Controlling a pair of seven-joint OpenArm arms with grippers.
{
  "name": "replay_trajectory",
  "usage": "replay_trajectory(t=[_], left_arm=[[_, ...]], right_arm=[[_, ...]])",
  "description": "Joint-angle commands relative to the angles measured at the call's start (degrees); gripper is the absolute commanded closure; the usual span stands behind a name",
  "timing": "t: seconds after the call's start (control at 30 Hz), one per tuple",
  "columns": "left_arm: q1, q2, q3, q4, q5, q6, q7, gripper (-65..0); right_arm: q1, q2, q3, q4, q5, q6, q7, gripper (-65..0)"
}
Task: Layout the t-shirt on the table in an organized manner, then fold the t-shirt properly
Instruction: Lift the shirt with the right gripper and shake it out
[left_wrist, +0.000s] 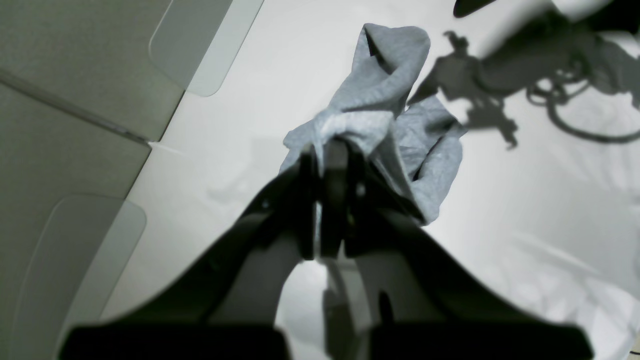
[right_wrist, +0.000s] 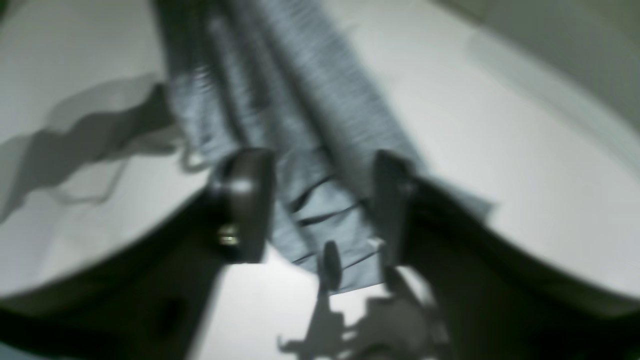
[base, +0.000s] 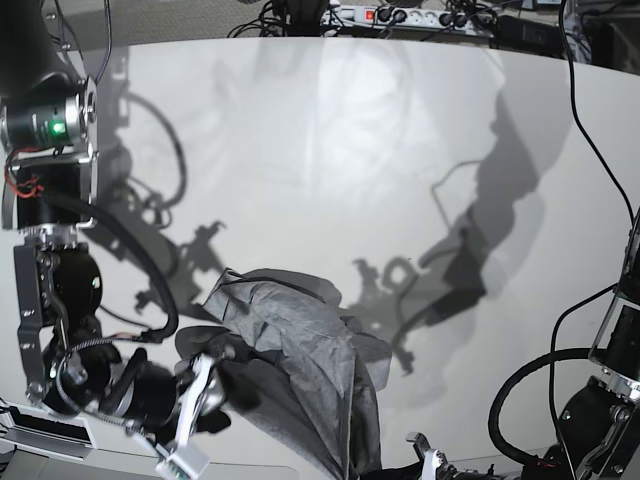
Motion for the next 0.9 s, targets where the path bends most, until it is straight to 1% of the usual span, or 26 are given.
replay_trajectory(t=[0.0, 0.07, 0.13, 0.2, 0.27, 0.33, 0.4, 0.43, 0.5, 0.57, 0.6, 0.7, 0.73, 0.8, 0.83, 0.87], left_arm=[[-2.58, -0.02, -0.92, 0.66, 0.11, -0.08, -1.49, 0.0], [-2.56, -0.02, -0.92, 0.66, 0.28, -0.08, -1.51, 0.0], [-2.58, 0.02, -0.92, 0.66, 0.28, -0.08, -1.64, 0.0], [-2.58, 0.15, -0.92, 0.66, 0.31, -0.08, -2.38, 0.0], [-2.58, 0.48, -0.92, 0.66, 0.33, -0.08, -2.29, 0.0], [-2.56, 0.72, -0.92, 0.66, 0.33, -0.08, -2.29, 0.0], [-2.58, 0.76, -0.92, 0.66, 0.33, -0.08, -2.27, 0.0], [-2.58, 0.76, -0.92, 0.66, 0.35, -0.08, -2.27, 0.0], [-2.58, 0.76, -0.92, 0.66, 0.35, -0.08, -2.10, 0.0], [-2.56, 0.76, -0.92, 0.66, 0.31, -0.08, -1.79, 0.0], [-2.56, 0.76, -0.92, 0.66, 0.35, -0.08, -1.84, 0.0], [-2.58, 0.76, -0.92, 0.66, 0.33, -0.08, -1.86, 0.0], [-2.56, 0.76, -0.92, 0.66, 0.33, -0.08, -1.84, 0.0], [-2.56, 0.76, -0.92, 0.66, 0.33, -0.08, -1.84, 0.0], [-2.58, 0.76, -0.92, 0.66, 0.33, -0.08, -1.84, 0.0], [-2.58, 0.76, -0.92, 0.66, 0.33, -0.08, -1.86, 0.0]], right_arm=[[0.72, 0.04, 0.31, 0.68, 2.86, 0.66, 0.20, -41.4], [-1.40, -0.79, 0.31, 0.68, 7.82, 1.40, -2.08, -42.2], [-3.61, -2.32, 0.31, 0.68, 11.87, 1.72, -3.41, -42.2], [-5.64, -4.66, 0.31, 0.68, 12.98, 1.72, -3.54, -42.2], [-7.17, -7.54, 0.31, 0.68, 12.17, 1.72, -3.32, -42.2], [-8.17, -10.80, 0.31, 0.68, 7.34, 1.72, -1.36, -42.2], [-9.07, -14.05, 0.31, 0.68, -0.96, 1.42, 3.37, -42.2], [-9.51, -15.65, 0.31, 0.68, -6.03, 0.22, 6.05, -42.2], [-10.19, -18.53, 0.31, 0.68, -16.52, -3.43, 9.88, -42.2], [-10.64, -20.76, 0.31, 0.68, -25.42, -7.21, 11.89, -42.2], [-10.69, -21.66, 0.31, 0.68, -28.81, -8.59, 12.17, -42.2], [-10.67, -23.52, 0.31, 0.68, -35.32, -11.52, 12.17, -42.2], [-10.67, -23.74, 0.31, 0.68, -36.83, -12.72, 12.24, -42.2], [-10.69, -23.74, 0.31, 0.66, -37.94, -15.19, 13.46, -41.8], [-10.67, -23.74, 0.31, 0.50, -37.92, -16.20, 14.12, -39.6], [-10.67, -23.74, 0.31, 0.28, -37.94, -16.96, 14.51, -34.3]])
